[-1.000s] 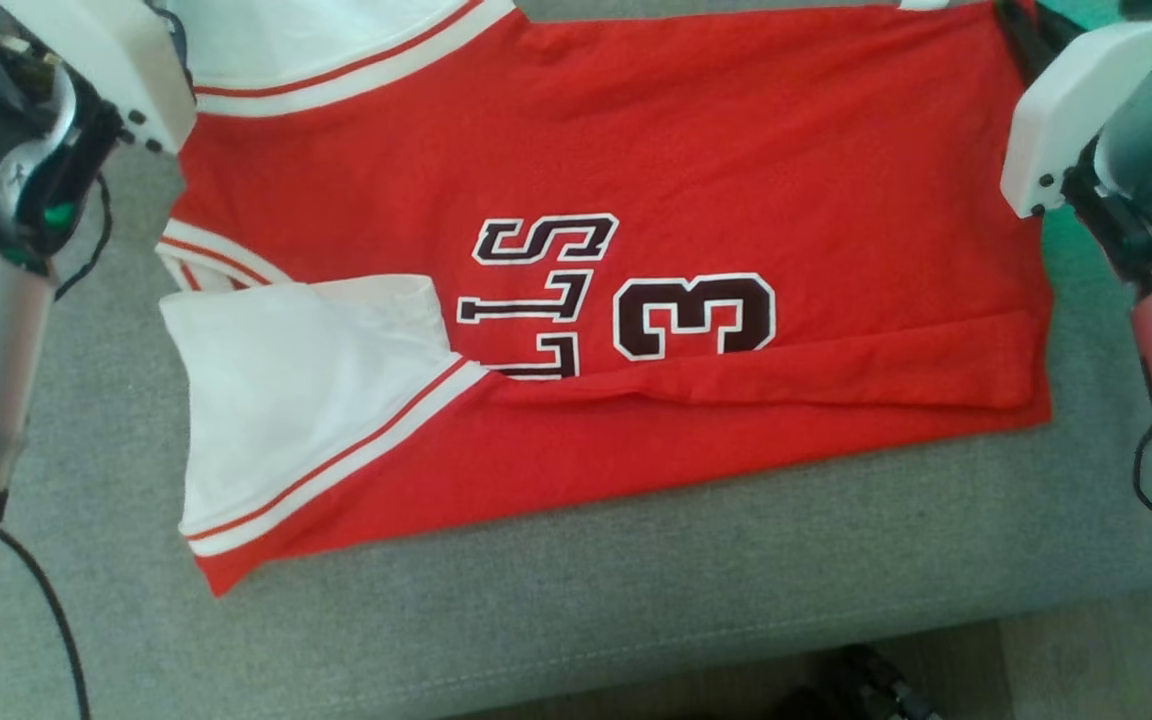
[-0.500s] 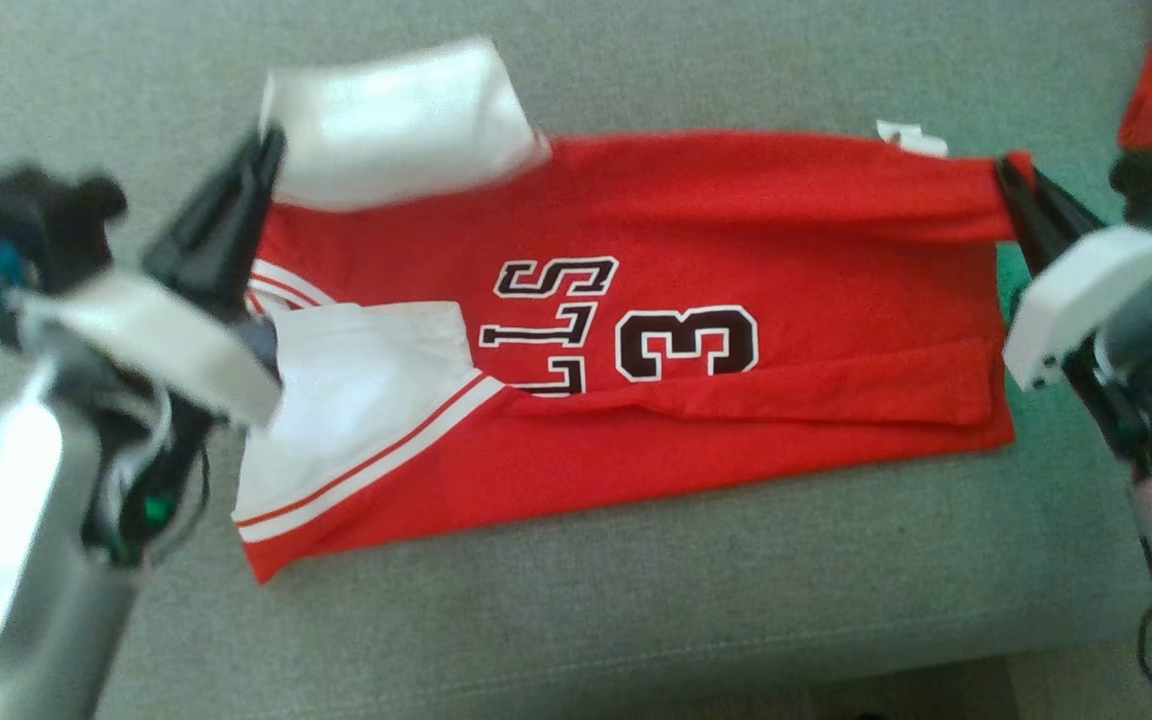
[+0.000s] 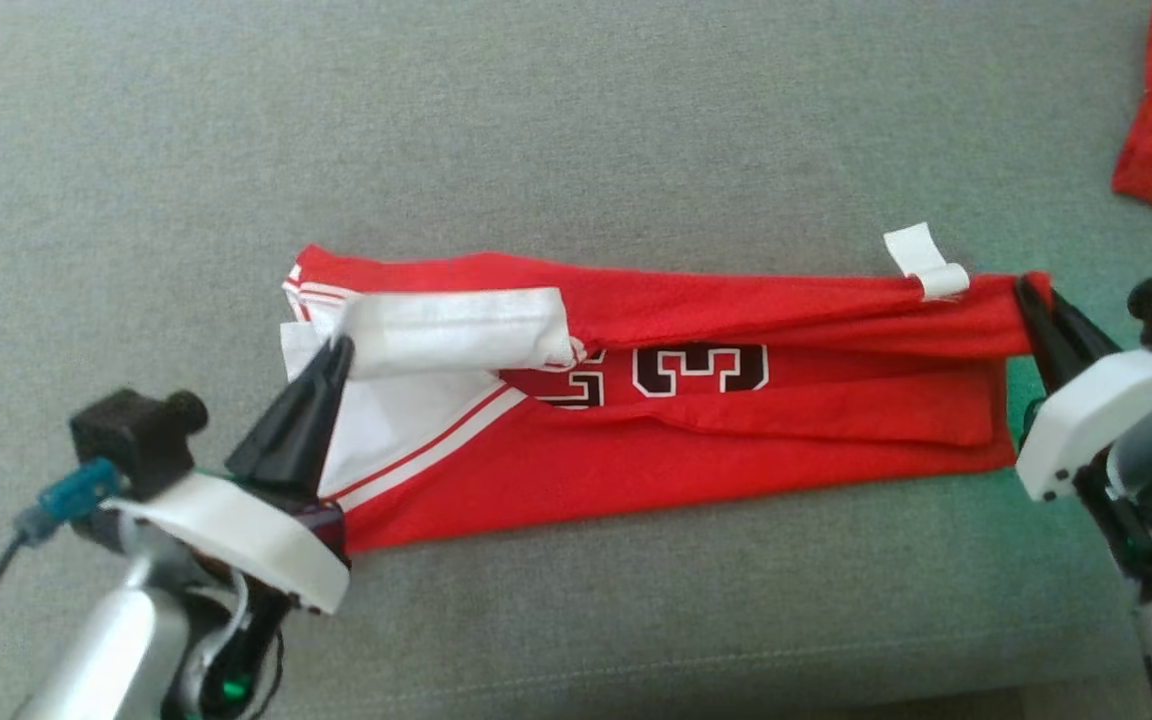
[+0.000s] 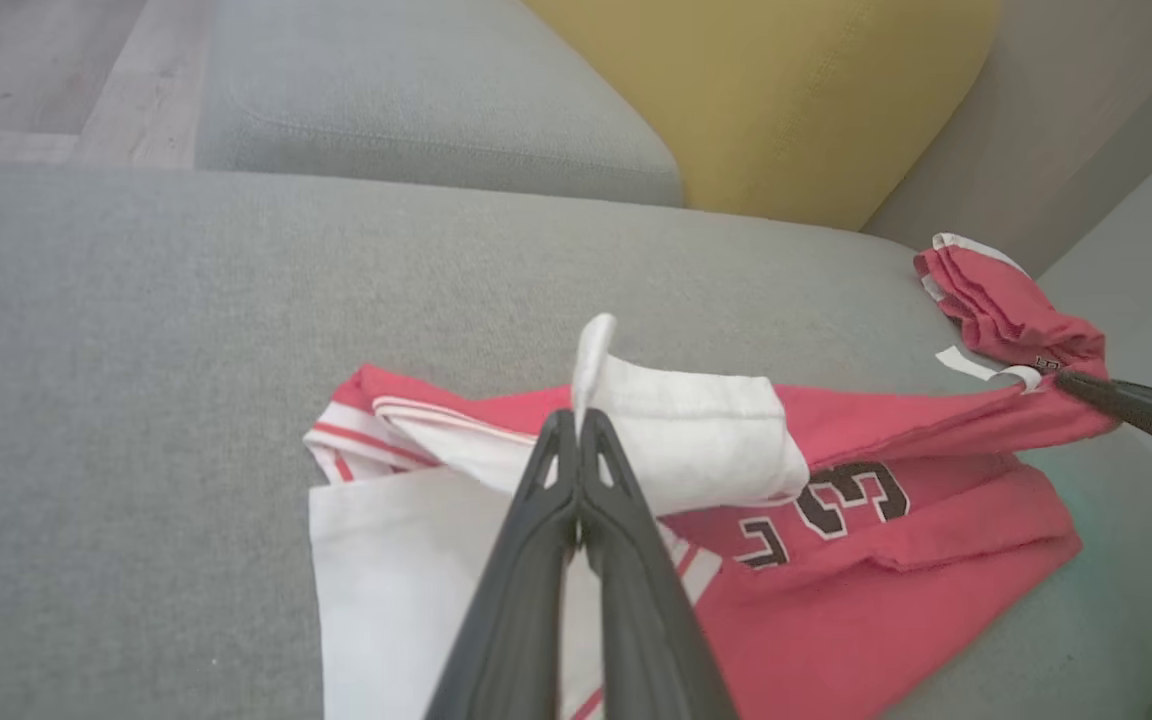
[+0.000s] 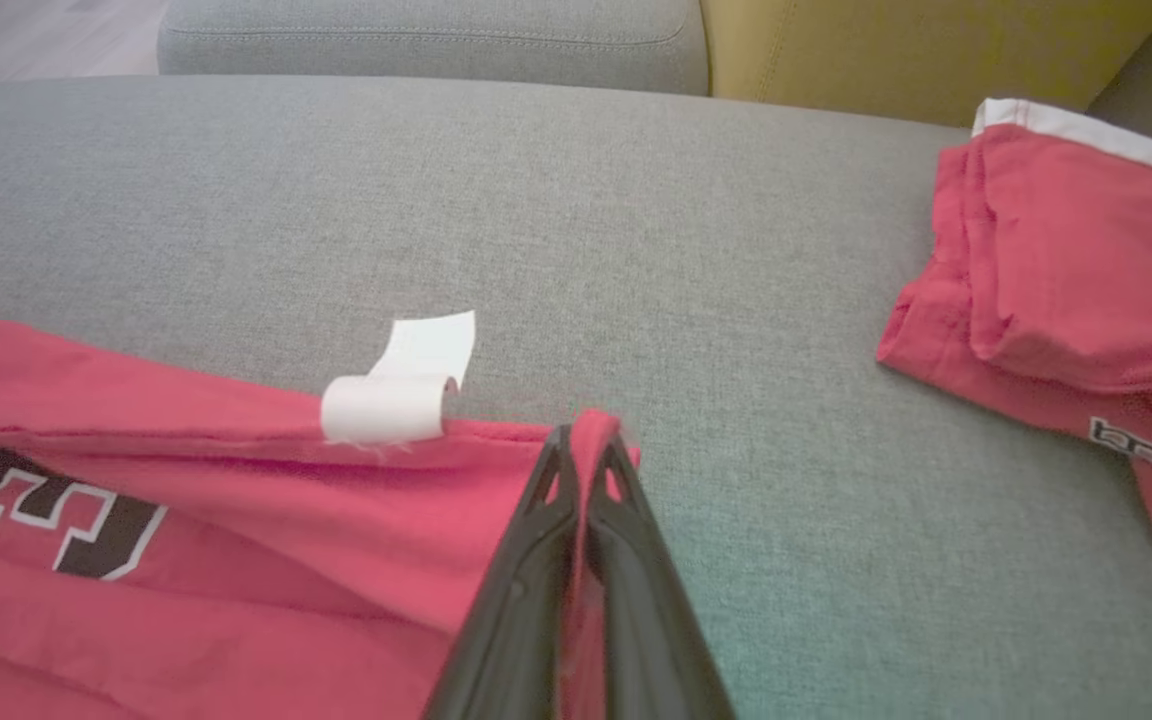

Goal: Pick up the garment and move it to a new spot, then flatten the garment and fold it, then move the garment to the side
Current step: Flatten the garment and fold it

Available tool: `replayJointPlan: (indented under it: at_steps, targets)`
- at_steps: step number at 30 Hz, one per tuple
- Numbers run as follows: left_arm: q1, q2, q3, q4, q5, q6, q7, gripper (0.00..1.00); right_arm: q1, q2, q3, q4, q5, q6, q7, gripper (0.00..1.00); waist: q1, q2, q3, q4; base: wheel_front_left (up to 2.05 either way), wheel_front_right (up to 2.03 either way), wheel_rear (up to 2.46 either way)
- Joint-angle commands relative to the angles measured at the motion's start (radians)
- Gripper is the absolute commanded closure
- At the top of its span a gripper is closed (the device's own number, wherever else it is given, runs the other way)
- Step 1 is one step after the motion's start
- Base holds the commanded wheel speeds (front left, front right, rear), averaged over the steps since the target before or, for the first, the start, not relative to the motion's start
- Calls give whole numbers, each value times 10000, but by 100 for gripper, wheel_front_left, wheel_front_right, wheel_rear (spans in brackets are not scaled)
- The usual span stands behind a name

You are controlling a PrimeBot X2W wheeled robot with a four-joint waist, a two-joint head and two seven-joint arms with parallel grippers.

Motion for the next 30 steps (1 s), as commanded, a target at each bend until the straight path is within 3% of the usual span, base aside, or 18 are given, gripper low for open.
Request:
replayJointPlan:
  at_steps: [1, 2, 4, 6, 8, 22, 30]
  targets:
    - [-200, 62, 288, -22, -19, 42, -190, 100, 111, -50, -39, -421, -134, 65, 38, 100, 1, -1, -23, 26, 0, 0, 0]
    - [-158, 1, 225, 106, -37, 12, -239, 100, 174, -2, -81, -433, -162, 65, 39, 96, 1, -1, -28, 33, 0, 0, 0]
    - [-94, -106, 129, 330, -26, -27, -386, 100, 294, 125, -156, -481, -211, 65, 40, 60, 1, -1, -35, 31, 0, 0, 0]
    - [-5, -225, 81, 534, -58, -46, -558, 56, 420, 255, -260, -541, -239, 65, 1, 2, 1, -1, -47, 27, 0, 0, 0]
    - [133, -347, 78, 687, -91, -20, -777, 0, 574, 395, -386, -603, -249, 65, -89, 0, 1, -1, -83, 19, 0, 0, 0]
    - [991, -849, 404, 841, -105, 538, -2059, 0, 1497, 1117, -1285, -1358, -382, 65, -389, 0, 1, -1, -409, 30, 0, 0, 0]
    - [632, -1109, 214, 972, 319, 757, -2333, 0, 673, 1121, -1182, -522, -472, 65, 361, 0, 1, -1, -416, 13, 0, 0, 0]
